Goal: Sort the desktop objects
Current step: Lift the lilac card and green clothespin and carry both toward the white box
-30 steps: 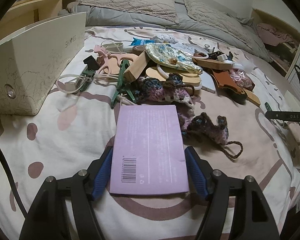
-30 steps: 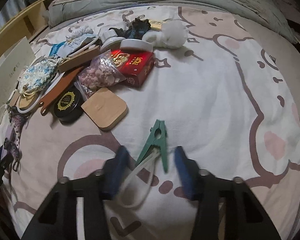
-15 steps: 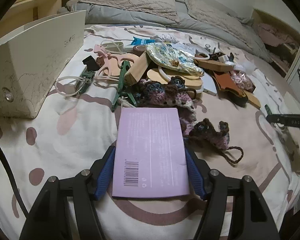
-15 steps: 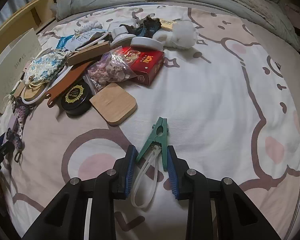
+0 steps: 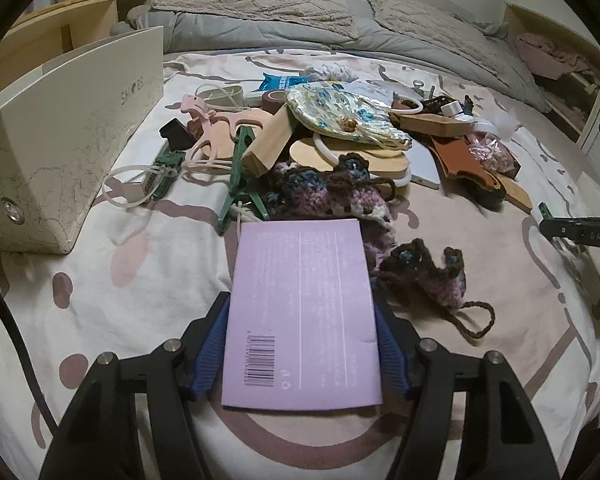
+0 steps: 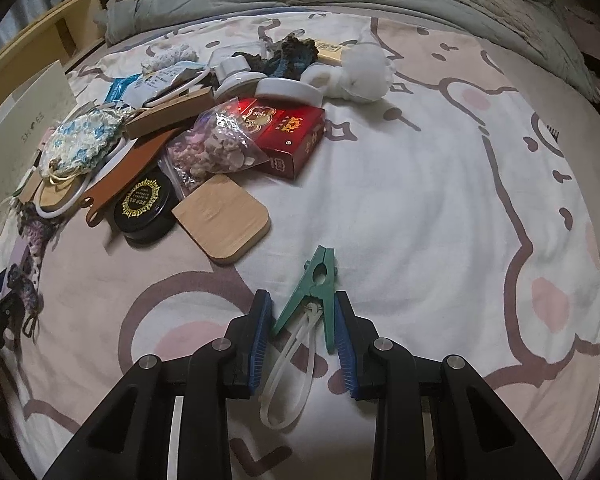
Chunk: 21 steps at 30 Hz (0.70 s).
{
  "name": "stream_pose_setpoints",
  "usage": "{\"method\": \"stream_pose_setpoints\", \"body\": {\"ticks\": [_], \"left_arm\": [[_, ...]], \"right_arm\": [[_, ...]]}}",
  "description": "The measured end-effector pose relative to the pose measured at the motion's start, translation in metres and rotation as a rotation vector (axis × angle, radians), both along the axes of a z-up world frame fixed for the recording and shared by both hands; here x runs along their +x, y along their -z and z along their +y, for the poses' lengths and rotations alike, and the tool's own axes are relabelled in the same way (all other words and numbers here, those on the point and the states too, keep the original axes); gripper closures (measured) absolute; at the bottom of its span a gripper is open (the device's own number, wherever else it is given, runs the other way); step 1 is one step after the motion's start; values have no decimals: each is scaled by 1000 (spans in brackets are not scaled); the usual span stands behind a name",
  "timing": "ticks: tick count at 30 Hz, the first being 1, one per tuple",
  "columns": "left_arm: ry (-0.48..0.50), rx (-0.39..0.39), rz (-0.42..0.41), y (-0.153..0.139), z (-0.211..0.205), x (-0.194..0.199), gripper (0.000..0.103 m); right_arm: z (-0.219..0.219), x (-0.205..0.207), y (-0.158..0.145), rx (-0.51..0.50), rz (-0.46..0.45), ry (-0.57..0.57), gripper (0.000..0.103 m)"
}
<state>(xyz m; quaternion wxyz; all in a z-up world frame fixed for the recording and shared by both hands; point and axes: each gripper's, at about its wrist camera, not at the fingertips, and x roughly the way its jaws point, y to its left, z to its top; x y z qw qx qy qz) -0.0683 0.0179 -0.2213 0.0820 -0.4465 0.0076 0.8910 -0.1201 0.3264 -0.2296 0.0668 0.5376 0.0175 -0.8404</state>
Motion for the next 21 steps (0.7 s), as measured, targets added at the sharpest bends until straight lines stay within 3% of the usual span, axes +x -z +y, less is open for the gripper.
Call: {"method": "stream_pose_setpoints", "body": {"ticks": [8,21], "left_arm": [[-24,47,-8,-9,-7,1,37],[-42,62,58,-36,-18,2,37]], "right_arm": [[-2,2,-3,12,4,-18,72],[-11,6,-24,-31,32,-26,73]]}}
